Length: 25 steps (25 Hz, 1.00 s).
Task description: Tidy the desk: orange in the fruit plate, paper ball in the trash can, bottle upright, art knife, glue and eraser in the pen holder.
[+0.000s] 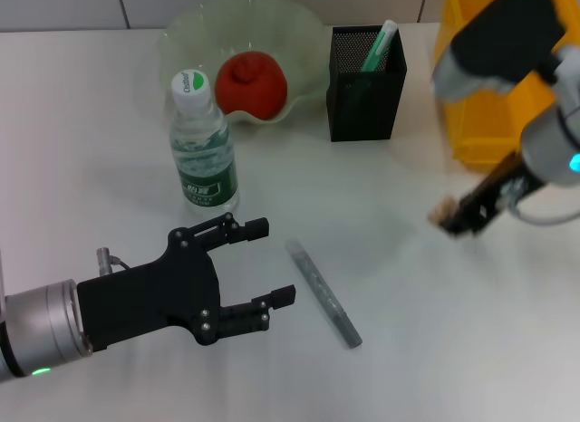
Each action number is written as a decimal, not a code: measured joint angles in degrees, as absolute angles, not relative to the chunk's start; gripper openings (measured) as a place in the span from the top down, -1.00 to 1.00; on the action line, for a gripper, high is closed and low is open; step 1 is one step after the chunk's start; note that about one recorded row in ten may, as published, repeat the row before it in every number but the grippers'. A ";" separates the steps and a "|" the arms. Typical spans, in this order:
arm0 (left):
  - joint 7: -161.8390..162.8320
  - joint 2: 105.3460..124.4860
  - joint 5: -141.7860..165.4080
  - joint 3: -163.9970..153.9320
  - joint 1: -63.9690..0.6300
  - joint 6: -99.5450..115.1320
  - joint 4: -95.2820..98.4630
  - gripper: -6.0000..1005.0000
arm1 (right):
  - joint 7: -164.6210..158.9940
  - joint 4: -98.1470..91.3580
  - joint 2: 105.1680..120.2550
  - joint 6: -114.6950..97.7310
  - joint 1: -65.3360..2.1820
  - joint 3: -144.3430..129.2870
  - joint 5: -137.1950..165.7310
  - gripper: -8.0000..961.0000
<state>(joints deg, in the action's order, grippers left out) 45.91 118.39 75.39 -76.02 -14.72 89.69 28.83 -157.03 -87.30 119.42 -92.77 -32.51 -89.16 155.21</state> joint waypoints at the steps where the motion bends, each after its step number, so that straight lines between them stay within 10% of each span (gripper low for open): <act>1: 45.91 118.38 75.39 -76.02 -14.80 89.79 28.83 -0.56 | -157.04 -89.44 119.39 -92.97 -32.44 -87.83 155.30 0.23; 25: 45.70 118.33 75.07 -76.02 -14.72 90.02 28.83 -0.56 | -154.52 -62.52 119.23 -63.80 -49.41 -77.25 155.01 0.11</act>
